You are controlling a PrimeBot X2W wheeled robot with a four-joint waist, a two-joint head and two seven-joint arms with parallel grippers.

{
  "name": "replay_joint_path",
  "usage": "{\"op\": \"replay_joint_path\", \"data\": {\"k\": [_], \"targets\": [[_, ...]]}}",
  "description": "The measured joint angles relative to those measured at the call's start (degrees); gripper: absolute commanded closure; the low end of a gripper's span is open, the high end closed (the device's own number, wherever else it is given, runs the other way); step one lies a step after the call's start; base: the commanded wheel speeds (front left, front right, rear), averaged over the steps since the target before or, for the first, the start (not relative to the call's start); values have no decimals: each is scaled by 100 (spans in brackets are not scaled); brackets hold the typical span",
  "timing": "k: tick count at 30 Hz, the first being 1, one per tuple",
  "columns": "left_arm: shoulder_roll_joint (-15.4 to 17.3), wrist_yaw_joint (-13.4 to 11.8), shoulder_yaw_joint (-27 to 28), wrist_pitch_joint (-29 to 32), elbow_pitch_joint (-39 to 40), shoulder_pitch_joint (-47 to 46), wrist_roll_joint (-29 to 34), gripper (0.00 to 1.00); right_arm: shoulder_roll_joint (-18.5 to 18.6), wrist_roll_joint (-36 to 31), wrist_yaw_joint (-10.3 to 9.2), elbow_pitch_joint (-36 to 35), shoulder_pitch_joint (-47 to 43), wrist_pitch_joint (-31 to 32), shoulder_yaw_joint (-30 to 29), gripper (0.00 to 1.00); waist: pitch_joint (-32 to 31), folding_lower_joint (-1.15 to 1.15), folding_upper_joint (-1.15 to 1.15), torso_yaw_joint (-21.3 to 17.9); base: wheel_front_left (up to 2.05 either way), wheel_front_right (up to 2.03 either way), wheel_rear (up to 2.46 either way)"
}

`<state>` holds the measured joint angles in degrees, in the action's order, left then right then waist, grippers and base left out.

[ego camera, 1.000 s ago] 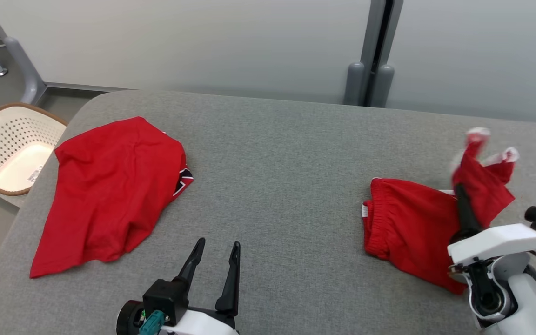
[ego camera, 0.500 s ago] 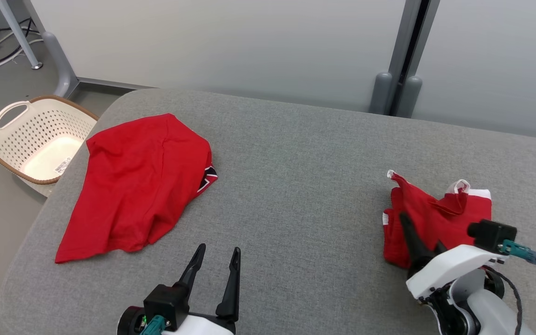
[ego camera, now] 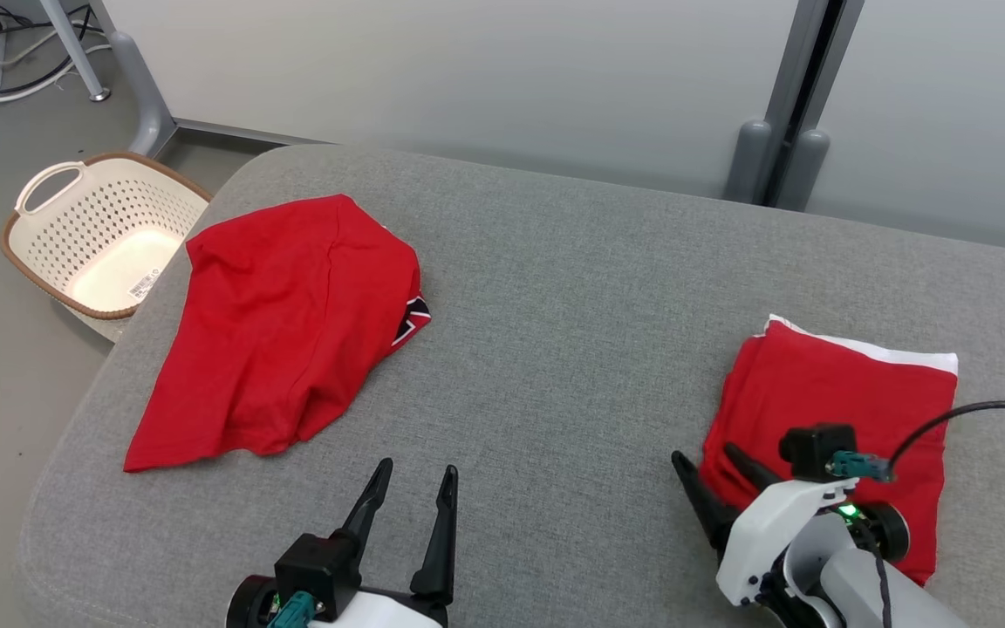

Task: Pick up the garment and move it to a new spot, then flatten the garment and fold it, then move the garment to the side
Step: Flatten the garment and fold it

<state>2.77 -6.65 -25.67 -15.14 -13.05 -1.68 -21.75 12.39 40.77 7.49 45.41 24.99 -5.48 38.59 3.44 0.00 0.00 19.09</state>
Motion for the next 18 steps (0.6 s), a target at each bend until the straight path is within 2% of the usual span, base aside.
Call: {"op": "replay_joint_path", "data": {"k": [5,11,15,18], "targets": [[1,-19,9,0,0,-5,-13,0,-41,193,0,123,59,192,268,0,25,0,0,2,0,0,0],[0,-41,93,0,29,-8,-9,0,31,249,0,22,224,-375,337,0,-27,0,0,-180,0,0,0],[0,-41,241,1,160,-35,12,0,259,-107,1,26,390,-826,114,0,-88,0,0,-396,0,0,0],[1,-40,377,1,303,-82,38,0,416,-659,1,-60,427,-933,-268,0,-132,0,0,-594,0,0,0]]}}
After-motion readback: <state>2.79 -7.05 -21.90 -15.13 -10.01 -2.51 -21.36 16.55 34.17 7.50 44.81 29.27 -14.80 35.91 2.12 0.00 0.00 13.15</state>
